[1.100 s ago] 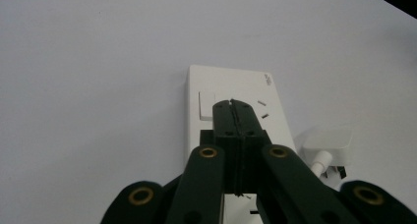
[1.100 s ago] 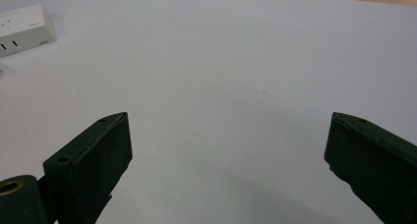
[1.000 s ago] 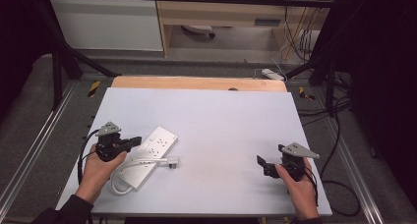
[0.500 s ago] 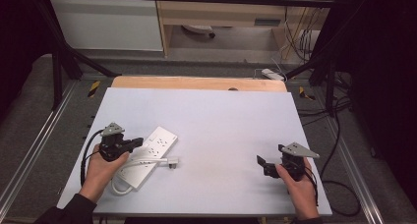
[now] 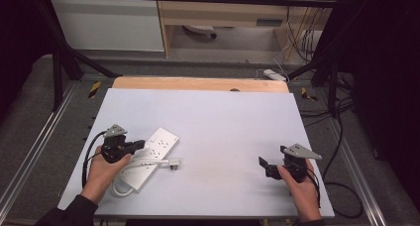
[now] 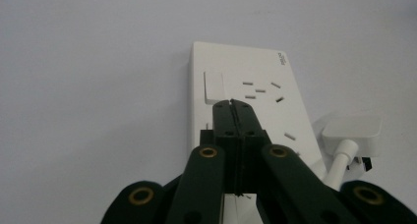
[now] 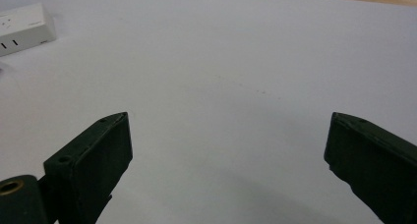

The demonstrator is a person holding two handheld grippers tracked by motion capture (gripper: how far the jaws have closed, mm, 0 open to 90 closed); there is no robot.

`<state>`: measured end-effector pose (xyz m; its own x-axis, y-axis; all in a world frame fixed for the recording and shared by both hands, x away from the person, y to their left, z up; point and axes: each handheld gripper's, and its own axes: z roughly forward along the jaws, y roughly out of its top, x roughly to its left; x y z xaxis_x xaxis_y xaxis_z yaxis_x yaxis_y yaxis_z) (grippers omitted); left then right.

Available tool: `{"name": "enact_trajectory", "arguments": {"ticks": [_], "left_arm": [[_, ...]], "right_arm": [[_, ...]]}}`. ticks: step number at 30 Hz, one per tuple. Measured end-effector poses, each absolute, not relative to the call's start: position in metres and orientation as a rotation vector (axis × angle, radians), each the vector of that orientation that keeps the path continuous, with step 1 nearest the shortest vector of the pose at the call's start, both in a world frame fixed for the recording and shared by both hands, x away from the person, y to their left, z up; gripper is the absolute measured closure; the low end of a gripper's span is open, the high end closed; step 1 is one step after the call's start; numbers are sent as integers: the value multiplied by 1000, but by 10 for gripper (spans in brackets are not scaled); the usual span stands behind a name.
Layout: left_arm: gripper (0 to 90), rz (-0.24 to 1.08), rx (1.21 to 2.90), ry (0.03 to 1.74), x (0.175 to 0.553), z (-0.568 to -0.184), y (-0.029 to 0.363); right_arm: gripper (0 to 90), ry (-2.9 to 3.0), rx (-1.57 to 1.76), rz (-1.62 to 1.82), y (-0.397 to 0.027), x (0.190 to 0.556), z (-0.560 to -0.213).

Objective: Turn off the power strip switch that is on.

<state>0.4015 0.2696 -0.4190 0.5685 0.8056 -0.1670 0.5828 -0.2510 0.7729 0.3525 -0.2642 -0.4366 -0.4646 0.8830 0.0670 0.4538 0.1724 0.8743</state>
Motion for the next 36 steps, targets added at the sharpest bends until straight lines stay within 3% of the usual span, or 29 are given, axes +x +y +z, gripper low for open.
{"name": "enact_trajectory", "arguments": {"ticks": [36], "left_arm": [[900,334,2024,1112,417,-424,257]], "right_arm": [[46,1994,1255,1238,-265,352,-436]]}}
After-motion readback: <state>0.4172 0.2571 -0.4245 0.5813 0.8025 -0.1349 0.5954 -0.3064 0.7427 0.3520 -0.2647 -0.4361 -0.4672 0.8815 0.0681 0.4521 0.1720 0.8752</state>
